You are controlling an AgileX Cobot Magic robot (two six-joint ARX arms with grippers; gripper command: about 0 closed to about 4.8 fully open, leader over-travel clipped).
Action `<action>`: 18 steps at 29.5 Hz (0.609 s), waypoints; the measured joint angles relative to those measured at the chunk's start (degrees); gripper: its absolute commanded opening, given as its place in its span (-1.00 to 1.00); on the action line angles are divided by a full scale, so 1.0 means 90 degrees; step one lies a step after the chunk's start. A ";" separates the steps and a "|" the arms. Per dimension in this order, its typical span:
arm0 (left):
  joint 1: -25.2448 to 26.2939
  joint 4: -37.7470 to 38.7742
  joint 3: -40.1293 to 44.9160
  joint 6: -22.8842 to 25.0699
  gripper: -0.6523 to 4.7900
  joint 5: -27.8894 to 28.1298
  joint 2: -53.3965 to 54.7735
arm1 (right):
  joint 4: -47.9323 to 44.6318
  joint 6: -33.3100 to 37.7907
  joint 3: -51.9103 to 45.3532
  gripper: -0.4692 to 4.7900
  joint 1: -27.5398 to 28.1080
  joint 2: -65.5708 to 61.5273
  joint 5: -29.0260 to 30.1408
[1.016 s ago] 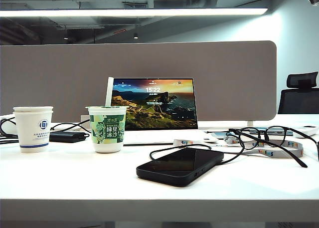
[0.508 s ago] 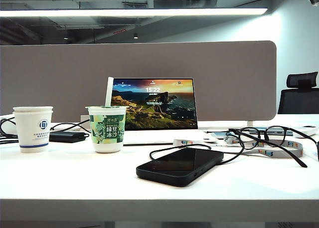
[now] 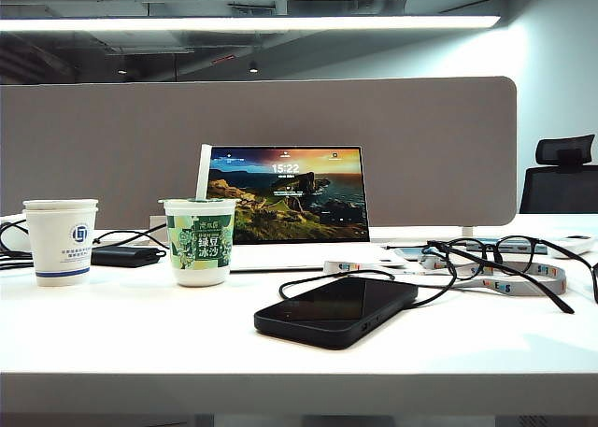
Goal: Pick up the black phone, pick up the charger plug, insert the charger plug into the phone's charging port, and finally place the connected phone back on the desk.
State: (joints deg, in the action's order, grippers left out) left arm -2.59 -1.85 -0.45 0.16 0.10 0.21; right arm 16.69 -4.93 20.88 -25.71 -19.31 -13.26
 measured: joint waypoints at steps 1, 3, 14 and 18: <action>0.0000 0.0000 0.0000 0.0000 -0.78 0.0000 0.0000 | -0.0148 0.0002 -0.0180 -0.81 0.0134 0.0143 0.0124; 0.0000 0.0000 0.0000 0.0000 -0.78 -0.0002 0.0000 | -0.0566 0.0002 -0.0512 -0.81 0.0503 0.0401 0.0440; 0.0000 0.0002 0.0000 0.0000 -0.78 0.0000 -0.0002 | -0.1110 0.0019 -0.1574 -0.81 0.1863 0.1695 0.0991; 0.0000 0.0010 0.0000 0.0000 -0.78 0.0000 -0.0002 | -0.1171 0.0024 -0.1880 -0.81 0.2033 0.2132 0.0991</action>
State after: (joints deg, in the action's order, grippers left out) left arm -2.59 -1.76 -0.45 0.16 0.10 0.19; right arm 6.15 -4.71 3.97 -7.42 -0.12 -4.34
